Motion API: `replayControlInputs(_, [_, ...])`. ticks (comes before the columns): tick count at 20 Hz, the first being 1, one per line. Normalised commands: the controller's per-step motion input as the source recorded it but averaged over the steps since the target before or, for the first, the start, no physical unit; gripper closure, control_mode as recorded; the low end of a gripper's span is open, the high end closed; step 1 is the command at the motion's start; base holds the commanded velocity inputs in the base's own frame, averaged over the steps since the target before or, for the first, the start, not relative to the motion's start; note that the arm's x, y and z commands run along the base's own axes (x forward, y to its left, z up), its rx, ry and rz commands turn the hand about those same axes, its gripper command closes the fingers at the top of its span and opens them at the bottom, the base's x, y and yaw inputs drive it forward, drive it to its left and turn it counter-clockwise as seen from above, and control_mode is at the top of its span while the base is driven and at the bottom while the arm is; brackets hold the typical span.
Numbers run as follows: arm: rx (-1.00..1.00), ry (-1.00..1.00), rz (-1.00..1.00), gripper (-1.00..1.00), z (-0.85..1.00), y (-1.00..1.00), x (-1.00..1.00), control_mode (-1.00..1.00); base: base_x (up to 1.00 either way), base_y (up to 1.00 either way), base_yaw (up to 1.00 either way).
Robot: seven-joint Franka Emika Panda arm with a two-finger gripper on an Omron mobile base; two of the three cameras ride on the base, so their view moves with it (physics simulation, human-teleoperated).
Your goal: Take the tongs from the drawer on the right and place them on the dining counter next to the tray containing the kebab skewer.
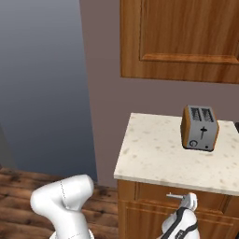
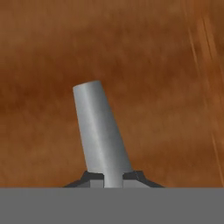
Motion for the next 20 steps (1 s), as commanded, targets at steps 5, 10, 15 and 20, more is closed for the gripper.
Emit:
replayControlInputs(5, [0.0,-0.11,-0.01,1.0,-0.12,0.0,0.1,-1.0,0.0,0.0,0.0])
replayControlInputs(10, [0.01,-0.14,-0.06,1.0,-0.24,0.02,0.56,-1.0,0.0,0.0,0.0])
replayControlInputs(15, [0.03,-0.11,-0.07,1.0,-0.08,0.0,0.76,-1.0,0.0,0.0,0.0])
replayControlInputs(20, [0.01,-0.01,-0.02,1.0,0.0,0.0,0.93,-1.0,0.0,0.0,0.0])
